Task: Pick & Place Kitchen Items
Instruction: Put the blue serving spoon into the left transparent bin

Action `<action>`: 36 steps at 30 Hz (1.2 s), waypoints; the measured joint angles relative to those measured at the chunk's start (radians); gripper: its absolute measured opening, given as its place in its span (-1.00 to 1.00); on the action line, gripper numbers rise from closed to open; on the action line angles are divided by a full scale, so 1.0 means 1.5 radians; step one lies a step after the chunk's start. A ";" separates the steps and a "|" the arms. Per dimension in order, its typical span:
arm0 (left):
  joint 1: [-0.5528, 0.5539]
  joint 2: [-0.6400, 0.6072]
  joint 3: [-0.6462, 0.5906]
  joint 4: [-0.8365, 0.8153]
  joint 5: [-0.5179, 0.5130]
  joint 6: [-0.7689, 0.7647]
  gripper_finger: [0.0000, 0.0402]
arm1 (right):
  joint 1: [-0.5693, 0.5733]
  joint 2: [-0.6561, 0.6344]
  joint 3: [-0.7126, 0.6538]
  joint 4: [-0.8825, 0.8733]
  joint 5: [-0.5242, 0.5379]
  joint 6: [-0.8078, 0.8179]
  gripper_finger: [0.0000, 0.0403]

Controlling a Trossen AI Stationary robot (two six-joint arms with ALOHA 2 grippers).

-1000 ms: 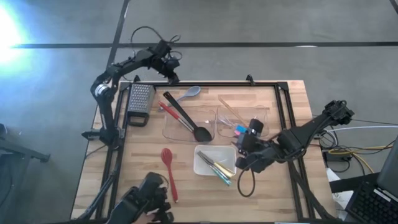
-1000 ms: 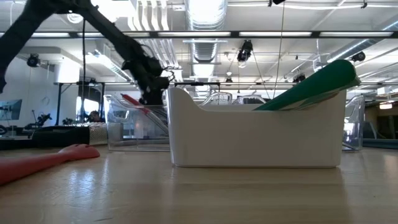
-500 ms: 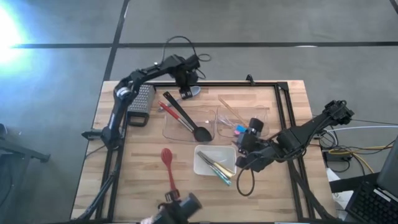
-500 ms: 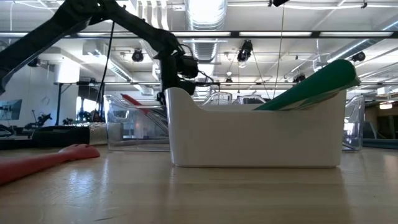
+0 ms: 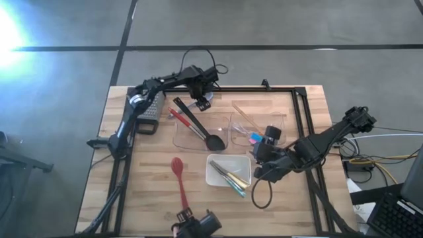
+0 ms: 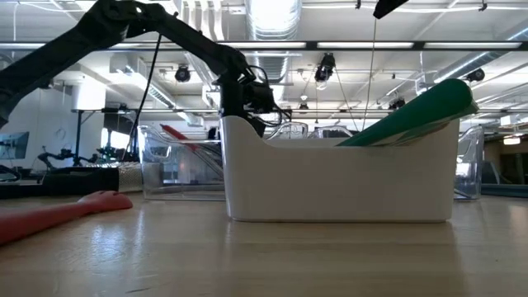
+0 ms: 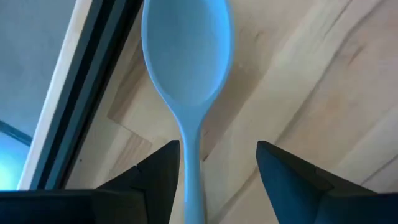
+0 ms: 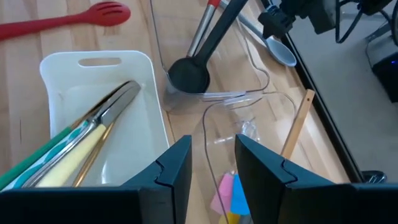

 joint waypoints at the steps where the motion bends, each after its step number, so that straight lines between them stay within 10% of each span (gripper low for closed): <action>1: 0.000 0.004 0.000 0.000 -0.001 -0.002 0.09 | 0.000 0.000 0.000 0.000 0.000 0.000 -0.42; 19: 0.013 0.085 0.002 -0.035 -0.009 0.012 0.07 | 0.000 0.000 0.000 0.001 -0.013 0.002 -0.45; 28: 0.009 0.090 0.009 -0.038 -0.003 0.049 -0.77 | 0.000 0.000 0.000 0.001 -0.013 0.002 -0.41; 36: 0.011 0.093 0.053 -0.029 -0.020 0.096 -0.80 | 0.000 0.000 0.000 0.001 -0.015 0.002 -0.49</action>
